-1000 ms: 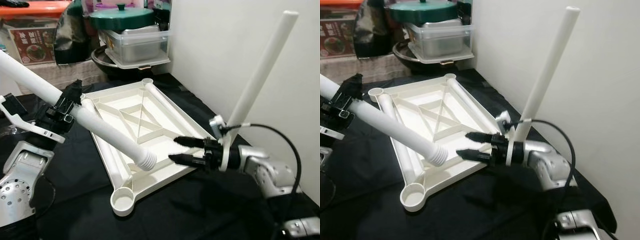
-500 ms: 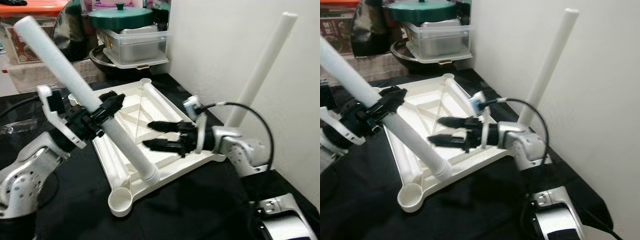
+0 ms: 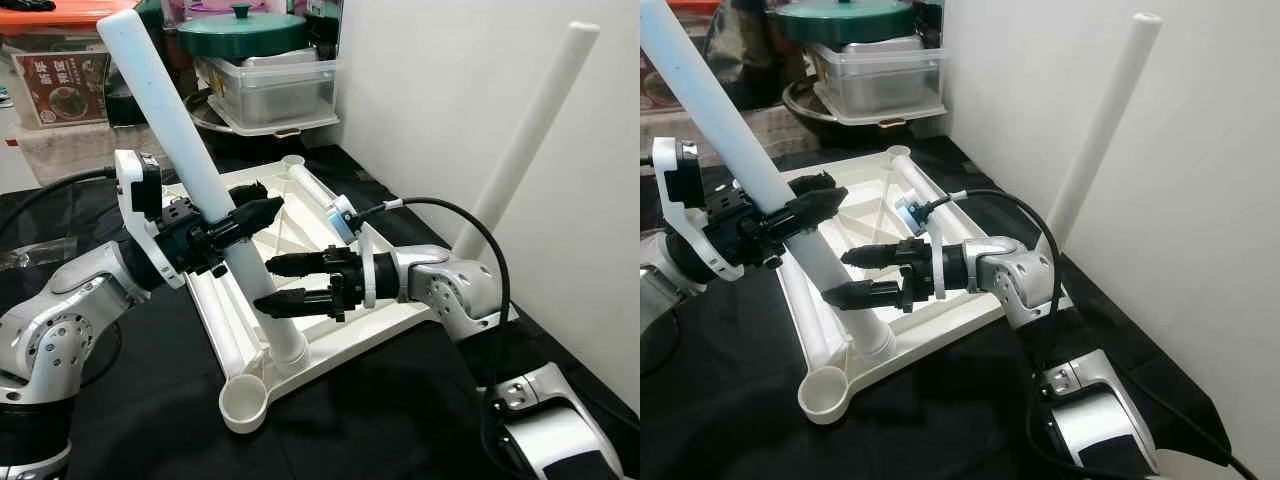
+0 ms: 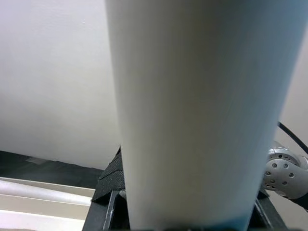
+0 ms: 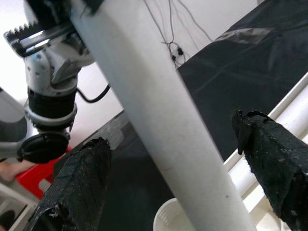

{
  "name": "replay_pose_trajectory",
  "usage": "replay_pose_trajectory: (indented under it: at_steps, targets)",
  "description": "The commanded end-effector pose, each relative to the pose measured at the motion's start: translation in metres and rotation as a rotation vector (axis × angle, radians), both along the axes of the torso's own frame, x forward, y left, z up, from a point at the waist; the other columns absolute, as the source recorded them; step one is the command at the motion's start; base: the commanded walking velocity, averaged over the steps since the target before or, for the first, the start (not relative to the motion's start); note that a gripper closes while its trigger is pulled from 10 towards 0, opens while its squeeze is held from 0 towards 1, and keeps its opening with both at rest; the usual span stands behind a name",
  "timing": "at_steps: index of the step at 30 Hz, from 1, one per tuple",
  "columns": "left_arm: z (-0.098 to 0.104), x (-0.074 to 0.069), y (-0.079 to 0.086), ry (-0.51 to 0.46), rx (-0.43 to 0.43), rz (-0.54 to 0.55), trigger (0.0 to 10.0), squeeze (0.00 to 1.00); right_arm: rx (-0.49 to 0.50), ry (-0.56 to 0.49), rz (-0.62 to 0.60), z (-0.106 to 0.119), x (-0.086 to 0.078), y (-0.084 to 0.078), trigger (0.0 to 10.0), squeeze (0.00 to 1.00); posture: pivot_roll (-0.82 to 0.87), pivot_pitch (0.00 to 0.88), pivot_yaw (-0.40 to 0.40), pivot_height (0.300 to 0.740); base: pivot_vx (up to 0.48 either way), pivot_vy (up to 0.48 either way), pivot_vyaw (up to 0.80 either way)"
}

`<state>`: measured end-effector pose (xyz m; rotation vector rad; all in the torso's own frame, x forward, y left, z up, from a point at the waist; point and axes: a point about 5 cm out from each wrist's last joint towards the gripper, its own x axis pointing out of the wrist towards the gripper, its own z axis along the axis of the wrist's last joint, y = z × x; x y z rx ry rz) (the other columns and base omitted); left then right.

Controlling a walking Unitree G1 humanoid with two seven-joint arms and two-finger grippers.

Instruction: Building children table

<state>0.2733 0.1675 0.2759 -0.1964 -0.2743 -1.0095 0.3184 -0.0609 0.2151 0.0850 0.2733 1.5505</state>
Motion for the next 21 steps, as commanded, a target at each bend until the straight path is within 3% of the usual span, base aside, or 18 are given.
replay_pose_trajectory:
  at_steps: [1, 6, 10, 16, 19, 20, 21]
  targets:
    - [-0.003, 0.004, -0.006, 0.008, 0.039, -0.014, 0.0, 0.00, -0.031, -0.101, 0.070, 0.006, -0.005, 0.015, 10.0, 0.00, 0.02, 0.000, -0.080, 0.740, 0.000, 0.000, 0.00]
    - [-0.003, 0.006, -0.008, 0.005, 0.042, -0.024, 0.0, 0.00, -0.046, -0.132, 0.083, 0.005, -0.005, 0.022, 10.0, 0.00, 0.02, 0.000, -0.082, 0.740, 0.000, 0.000, 0.00]
    - [0.000, 0.007, -0.017, -0.006, 0.057, -0.057, 0.0, 0.00, -0.066, -0.162, 0.107, 0.007, -0.007, 0.043, 10.0, 0.00, 0.03, 0.000, -0.087, 0.740, 0.000, 0.000, 0.00]
    - [-0.002, 0.010, -0.020, -0.006, 0.068, -0.068, 0.0, 0.00, -0.057, -0.198, 0.146, 0.014, -0.010, 0.054, 10.0, 0.00, 0.03, 0.000, -0.096, 0.740, 0.000, 0.000, 0.00]
    - [-0.001, 0.010, -0.021, -0.010, 0.064, -0.071, 0.0, 0.00, -0.085, -0.210, 0.110, 0.013, -0.006, 0.059, 10.0, 0.00, 0.03, 0.000, -0.095, 0.740, 0.000, 0.000, 0.00]
    - [-0.002, 0.010, -0.022, -0.010, 0.063, -0.072, 0.0, 0.00, -0.100, -0.212, 0.076, 0.011, -0.004, 0.062, 6.7, 0.00, 0.03, 0.000, -0.094, 0.740, 0.000, 0.000, 0.00]
    - [-0.002, 0.010, -0.022, -0.010, 0.061, -0.072, 0.0, 0.00, -0.117, -0.196, 0.037, 0.009, -0.001, 0.064, 0.0, 0.00, 0.03, 0.000, -0.094, 0.740, 0.000, 0.000, 0.00]
